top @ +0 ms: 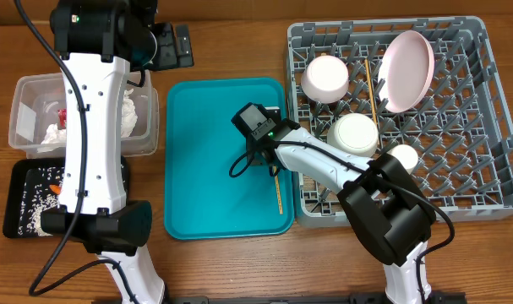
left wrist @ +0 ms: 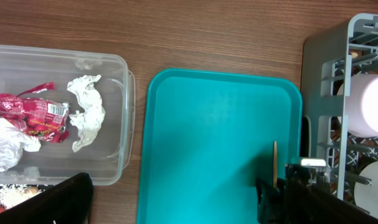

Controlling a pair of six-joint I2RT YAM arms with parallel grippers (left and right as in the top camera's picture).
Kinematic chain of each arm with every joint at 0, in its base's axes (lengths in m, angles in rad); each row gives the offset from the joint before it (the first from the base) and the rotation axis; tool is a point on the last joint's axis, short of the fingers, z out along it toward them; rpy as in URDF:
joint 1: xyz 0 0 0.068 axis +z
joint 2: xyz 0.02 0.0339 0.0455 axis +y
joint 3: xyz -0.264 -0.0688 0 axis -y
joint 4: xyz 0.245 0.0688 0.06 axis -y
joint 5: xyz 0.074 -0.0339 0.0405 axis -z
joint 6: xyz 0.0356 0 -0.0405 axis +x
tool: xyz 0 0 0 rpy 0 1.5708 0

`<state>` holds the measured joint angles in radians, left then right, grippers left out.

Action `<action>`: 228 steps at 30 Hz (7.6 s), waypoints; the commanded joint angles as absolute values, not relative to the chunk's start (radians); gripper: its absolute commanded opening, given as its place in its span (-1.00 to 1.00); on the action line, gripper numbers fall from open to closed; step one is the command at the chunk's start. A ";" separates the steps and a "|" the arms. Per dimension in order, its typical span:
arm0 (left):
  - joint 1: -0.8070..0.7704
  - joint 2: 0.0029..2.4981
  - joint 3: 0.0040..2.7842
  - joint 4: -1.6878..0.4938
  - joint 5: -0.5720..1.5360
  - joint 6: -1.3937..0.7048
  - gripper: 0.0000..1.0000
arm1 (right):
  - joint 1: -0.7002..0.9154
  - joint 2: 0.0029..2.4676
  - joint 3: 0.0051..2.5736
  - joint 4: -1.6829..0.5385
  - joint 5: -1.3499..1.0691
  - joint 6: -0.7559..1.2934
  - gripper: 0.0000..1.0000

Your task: Sort waste into correct bins and load items into the dishwasher

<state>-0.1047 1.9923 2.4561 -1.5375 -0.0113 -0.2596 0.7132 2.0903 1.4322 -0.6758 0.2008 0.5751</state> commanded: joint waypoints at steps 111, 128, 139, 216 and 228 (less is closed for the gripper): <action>-0.112 1.969 2.476 -1.537 0.000 -0.270 1.00 | 0.377 1.867 1.795 -1.012 0.068 0.118 -0.92; -0.112 1.969 2.476 -1.537 0.000 -0.270 1.00 | 0.067 1.881 1.787 -0.996 0.050 -0.218 -0.92; -0.112 1.969 2.476 -1.536 0.000 -0.270 0.99 | 0.051 1.956 1.785 -0.974 0.050 -0.217 -0.92; -0.112 1.969 2.476 -1.537 0.000 -0.270 0.99 | 0.065 1.683 1.840 -0.982 -0.226 -0.071 1.00; -0.112 1.969 2.476 -1.536 0.000 -0.270 1.00 | 0.063 1.290 1.840 -0.982 -0.226 -0.070 1.00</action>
